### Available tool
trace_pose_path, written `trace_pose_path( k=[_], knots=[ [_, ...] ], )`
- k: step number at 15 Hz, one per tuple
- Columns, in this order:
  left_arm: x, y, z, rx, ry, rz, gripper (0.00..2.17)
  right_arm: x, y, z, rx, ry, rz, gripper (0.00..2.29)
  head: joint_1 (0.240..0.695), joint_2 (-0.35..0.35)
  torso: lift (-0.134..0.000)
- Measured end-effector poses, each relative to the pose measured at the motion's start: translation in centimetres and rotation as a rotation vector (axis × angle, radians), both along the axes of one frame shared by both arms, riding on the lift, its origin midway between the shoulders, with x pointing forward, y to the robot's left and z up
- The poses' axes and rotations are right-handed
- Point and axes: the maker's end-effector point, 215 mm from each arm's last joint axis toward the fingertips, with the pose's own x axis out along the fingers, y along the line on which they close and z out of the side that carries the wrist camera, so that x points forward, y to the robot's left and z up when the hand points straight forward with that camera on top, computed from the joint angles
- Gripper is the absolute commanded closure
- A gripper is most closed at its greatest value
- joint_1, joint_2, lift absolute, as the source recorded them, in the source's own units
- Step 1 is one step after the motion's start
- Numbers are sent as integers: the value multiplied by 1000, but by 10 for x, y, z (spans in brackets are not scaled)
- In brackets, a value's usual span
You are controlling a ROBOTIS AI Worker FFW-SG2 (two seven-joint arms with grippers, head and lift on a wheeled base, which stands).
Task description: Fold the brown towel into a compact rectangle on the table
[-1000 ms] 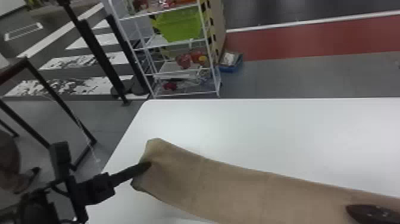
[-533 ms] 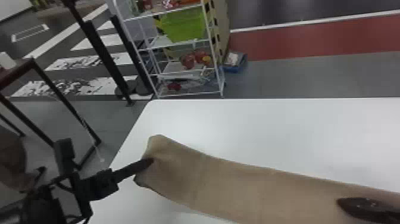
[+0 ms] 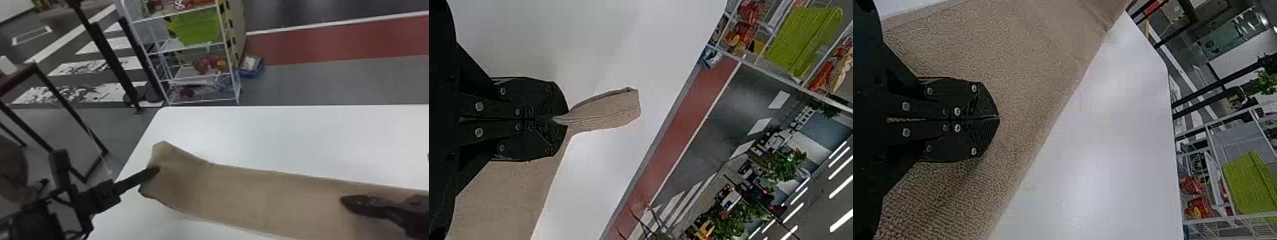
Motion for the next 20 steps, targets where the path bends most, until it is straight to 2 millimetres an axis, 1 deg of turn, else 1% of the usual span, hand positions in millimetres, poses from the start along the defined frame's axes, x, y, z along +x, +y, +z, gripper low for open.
trace_pose_path(
  k=[1,3,5,7,10,15,19,20],
  knots=[
    [-2,-3,-1,-17,8,-2,1777,1,1,0,-3,0,-4,1595,695,350,-122],
    [-7,-10,-2,-64,26,-11,1777,-3,2,5,33,3,2,1595,695,350,-122],
    [-8,-24,-1,-110,38,-33,1777,-3,-3,18,65,-21,-7,1595,695,350,-122],
    [-4,-40,0,-146,51,-59,1777,-2,-9,24,78,-37,-16,1595,695,350,-122],
    [3,-64,-8,-153,79,-94,1777,0,-13,30,90,-61,-18,1598,695,308,-122],
    [10,-77,-12,-178,58,-118,1777,-3,-21,35,127,-82,-24,1598,695,279,-122],
    [16,-103,-21,-211,61,-141,1781,-3,-23,38,136,-103,-24,1598,695,246,-122],
    [19,-111,-24,-215,58,-146,1777,-3,-24,39,138,-107,-24,1595,695,225,-122]
  ],
)
